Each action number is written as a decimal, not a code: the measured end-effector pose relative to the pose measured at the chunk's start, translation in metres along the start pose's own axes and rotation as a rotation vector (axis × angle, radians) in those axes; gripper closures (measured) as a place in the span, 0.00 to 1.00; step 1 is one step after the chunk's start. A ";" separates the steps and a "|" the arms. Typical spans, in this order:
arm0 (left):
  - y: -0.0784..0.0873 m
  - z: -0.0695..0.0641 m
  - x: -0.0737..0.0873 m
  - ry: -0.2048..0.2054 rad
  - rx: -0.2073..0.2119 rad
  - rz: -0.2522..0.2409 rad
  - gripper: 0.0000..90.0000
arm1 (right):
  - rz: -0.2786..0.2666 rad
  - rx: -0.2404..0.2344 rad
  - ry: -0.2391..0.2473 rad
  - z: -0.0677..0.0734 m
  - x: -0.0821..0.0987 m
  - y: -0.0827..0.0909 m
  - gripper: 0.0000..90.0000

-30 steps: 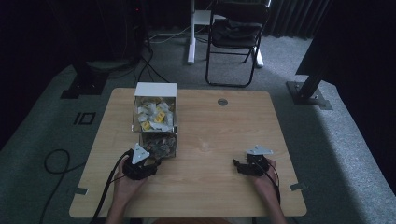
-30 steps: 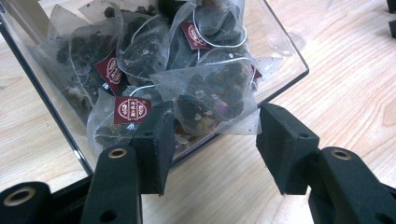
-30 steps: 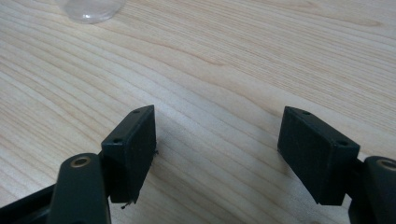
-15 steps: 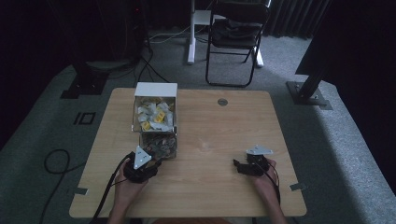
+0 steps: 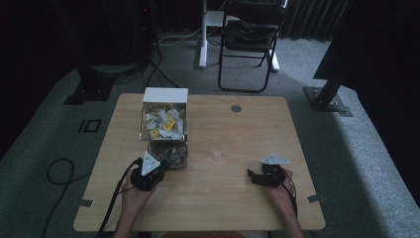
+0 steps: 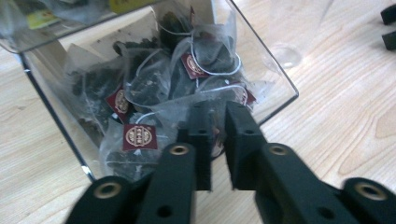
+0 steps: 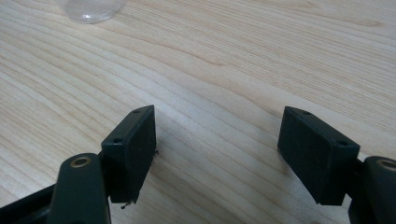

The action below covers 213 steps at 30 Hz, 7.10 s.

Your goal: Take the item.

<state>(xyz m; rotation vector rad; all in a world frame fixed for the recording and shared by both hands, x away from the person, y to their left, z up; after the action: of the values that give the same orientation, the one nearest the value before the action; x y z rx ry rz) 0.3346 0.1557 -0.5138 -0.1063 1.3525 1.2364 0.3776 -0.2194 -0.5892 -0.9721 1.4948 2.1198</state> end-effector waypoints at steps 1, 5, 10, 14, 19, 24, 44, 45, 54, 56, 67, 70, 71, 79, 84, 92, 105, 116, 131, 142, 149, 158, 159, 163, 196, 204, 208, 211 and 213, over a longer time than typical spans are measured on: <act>-0.001 0.000 0.001 0.001 0.005 0.005 0.85 | 0.000 0.000 0.000 0.000 0.000 0.000 0.31; -0.002 0.001 0.000 0.012 0.014 0.000 0.91 | 0.000 0.000 0.000 0.000 0.000 0.000 0.31; 0.000 0.004 -0.002 0.017 -0.005 -0.005 1.00 | 0.000 0.000 0.000 0.000 0.000 0.000 0.31; 0.003 0.008 -0.005 0.024 -0.012 -0.021 1.00 | 0.000 0.000 0.000 0.000 0.000 0.000 0.30; 0.006 0.011 -0.009 0.033 -0.014 -0.034 1.00 | 0.000 0.000 0.000 0.000 0.000 0.000 0.31; 0.009 0.014 -0.013 0.035 -0.019 -0.048 1.00 | 0.000 0.000 0.000 0.000 0.000 0.000 0.31; 0.025 0.018 -0.033 0.022 0.011 -0.091 1.00 | 0.000 0.000 0.000 0.000 0.000 0.000 0.30; 0.026 0.017 -0.035 0.020 0.015 -0.093 1.00 | 0.000 0.000 0.000 0.000 0.000 0.000 0.31; 0.030 0.016 -0.040 0.014 0.031 -0.105 1.00 | 0.000 0.000 -0.001 0.000 0.000 0.000 0.30; 0.031 0.015 -0.042 0.010 0.032 -0.111 1.00 | 0.000 0.000 -0.001 0.000 0.000 0.000 0.30; 0.034 0.010 -0.051 -0.006 0.057 -0.136 1.00 | 0.000 0.000 -0.001 0.000 0.000 0.000 0.30; 0.034 0.008 -0.052 -0.008 0.064 -0.139 1.00 | 0.000 0.000 -0.001 0.000 0.000 0.000 0.31; 0.034 0.008 -0.053 -0.010 0.064 -0.142 1.00 | 0.000 0.000 -0.001 0.000 0.000 0.000 0.30; 0.036 0.006 -0.060 -0.015 0.070 -0.162 1.00 | 0.000 0.000 -0.002 0.000 0.000 0.000 0.30; 0.034 0.004 -0.066 -0.019 0.079 -0.176 1.00 | 0.000 0.000 -0.001 0.000 0.000 0.000 0.30; 0.030 -0.001 -0.071 -0.025 0.089 -0.182 1.00 | 0.000 0.000 -0.001 0.000 0.000 0.000 0.30; 0.023 -0.007 -0.085 -0.027 0.108 -0.211 1.00 | 0.001 -0.001 0.000 0.000 -0.001 -0.001 0.31; 0.014 -0.014 -0.091 -0.033 0.124 -0.211 1.00 | 0.001 -0.002 0.002 0.000 -0.001 -0.001 0.30; 0.006 -0.018 -0.104 -0.023 0.127 -0.227 1.00 | 0.001 -0.003 0.003 0.000 -0.002 -0.002 0.30; 0.000 -0.022 -0.117 -0.036 0.130 -0.231 1.00 | 0.002 -0.006 0.007 0.001 -0.002 -0.003 0.30; -0.007 -0.023 -0.121 -0.019 0.138 -0.230 1.00 | 0.002 -0.006 0.007 0.001 -0.003 -0.003 0.30; -0.014 -0.022 -0.124 -0.013 0.146 -0.222 1.00 | 0.003 -0.006 0.007 0.001 -0.003 -0.003 0.31; -0.014 -0.021 -0.125 -0.011 0.147 -0.222 1.00 | 0.003 -0.006 0.007 0.001 -0.003 -0.003 0.31; -0.017 -0.021 -0.127 -0.009 0.150 -0.218 1.00 | 0.001 -0.007 0.006 0.001 -0.003 -0.003 0.30; -0.055 -0.030 -0.155 -0.016 0.145 -0.203 1.00 | 0.001 -0.007 0.010 0.001 -0.003 -0.003 0.31; -0.062 -0.035 -0.159 -0.028 0.134 -0.202 1.00 | 0.002 -0.007 0.009 0.001 -0.003 -0.003 0.31; -0.066 -0.038 -0.163 -0.042 0.128 -0.197 1.00 | 0.002 -0.007 0.009 0.001 -0.003 -0.003 0.31; -0.068 -0.039 -0.165 -0.047 0.121 -0.196 1.00 | 0.001 -0.007 0.009 0.001 -0.003 -0.003 0.31; -0.070 -0.040 -0.167 -0.050 0.118 -0.195 1.00 | 0.001 -0.007 0.009 0.001 -0.003 -0.003 0.30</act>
<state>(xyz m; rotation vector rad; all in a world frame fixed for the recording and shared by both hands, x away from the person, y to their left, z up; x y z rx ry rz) 0.4002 -0.0006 -0.4396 -0.1204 1.3355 0.9887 0.3817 -0.2172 -0.5891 -0.9853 1.4932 2.1256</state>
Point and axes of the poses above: each handheld gripper's, and its own axes: y roughly backward along the jaws, x roughly out of its underside, z roughly to its left, the point moved 6 cm from there along -y, roughly forward along the jaws, and after that the axes turned 15 degrees about -y, right-handed, at the moved point
